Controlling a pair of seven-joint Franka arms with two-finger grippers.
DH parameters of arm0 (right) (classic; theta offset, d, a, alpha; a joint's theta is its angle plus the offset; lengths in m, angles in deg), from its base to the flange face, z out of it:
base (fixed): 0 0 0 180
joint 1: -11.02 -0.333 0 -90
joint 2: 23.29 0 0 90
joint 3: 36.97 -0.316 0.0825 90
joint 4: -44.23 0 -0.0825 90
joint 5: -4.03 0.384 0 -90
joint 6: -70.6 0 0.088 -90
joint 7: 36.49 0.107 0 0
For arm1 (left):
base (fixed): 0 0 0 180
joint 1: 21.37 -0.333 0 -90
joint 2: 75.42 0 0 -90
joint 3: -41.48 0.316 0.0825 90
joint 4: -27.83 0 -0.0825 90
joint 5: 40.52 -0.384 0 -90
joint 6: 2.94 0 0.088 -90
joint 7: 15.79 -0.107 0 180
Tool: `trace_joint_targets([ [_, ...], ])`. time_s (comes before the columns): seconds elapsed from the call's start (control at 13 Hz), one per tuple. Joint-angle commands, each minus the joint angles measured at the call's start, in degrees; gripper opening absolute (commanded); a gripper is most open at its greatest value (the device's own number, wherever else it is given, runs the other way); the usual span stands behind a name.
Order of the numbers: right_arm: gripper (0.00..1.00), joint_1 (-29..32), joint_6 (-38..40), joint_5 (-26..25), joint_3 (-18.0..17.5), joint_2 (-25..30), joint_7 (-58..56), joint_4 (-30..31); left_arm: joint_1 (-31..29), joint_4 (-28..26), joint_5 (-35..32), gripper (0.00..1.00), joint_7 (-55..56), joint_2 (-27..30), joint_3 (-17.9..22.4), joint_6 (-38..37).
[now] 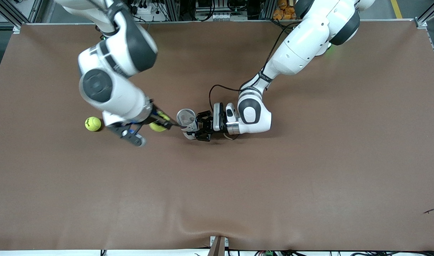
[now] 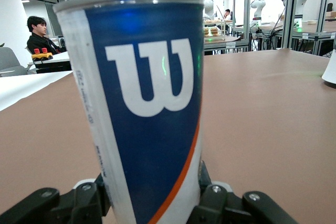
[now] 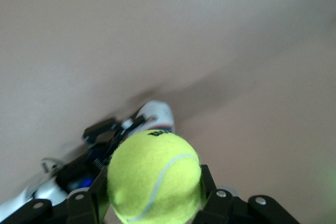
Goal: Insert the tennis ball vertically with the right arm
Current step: 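Carry the ball with the right gripper over the can opening and release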
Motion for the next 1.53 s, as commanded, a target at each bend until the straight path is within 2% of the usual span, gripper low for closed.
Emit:
trace_joint_targets([
  [0.0, 0.64, -4.19, 0.58, 0.34, 0.86, -0.75, 8.51, -1.36, -0.19, 0.78, 0.74, 0.62, -1.94, -0.61, -0.04, -0.67],
  [0.92, 0.67, -6.49, 0.14, -0.45, 0.95, -7.17, 9.85, -0.48, -0.19, 0.78, 0.83, 0.62, -1.94, -0.44, -0.04, -0.67],
  [1.0, 0.75, -6.4, 0.14, -0.45, 0.95, -7.35, 9.94, -0.48, -0.19, 0.78, 0.83, 0.62, -1.94, -0.44, -0.04, -0.76],
  [1.15, 1.0, -6.58, 0.14, -0.45, 0.95, -7.79, 10.11, -0.48, -0.28, 0.78, 0.74, 0.62, -1.94, -0.44, -0.04, -0.76],
  [1.46, 1.0, -6.58, 0.32, -0.19, 1.04, -7.18, 11.87, -1.27, -0.28, 0.78, 0.83, 0.62, -1.94, -0.35, -0.04, -0.67],
])
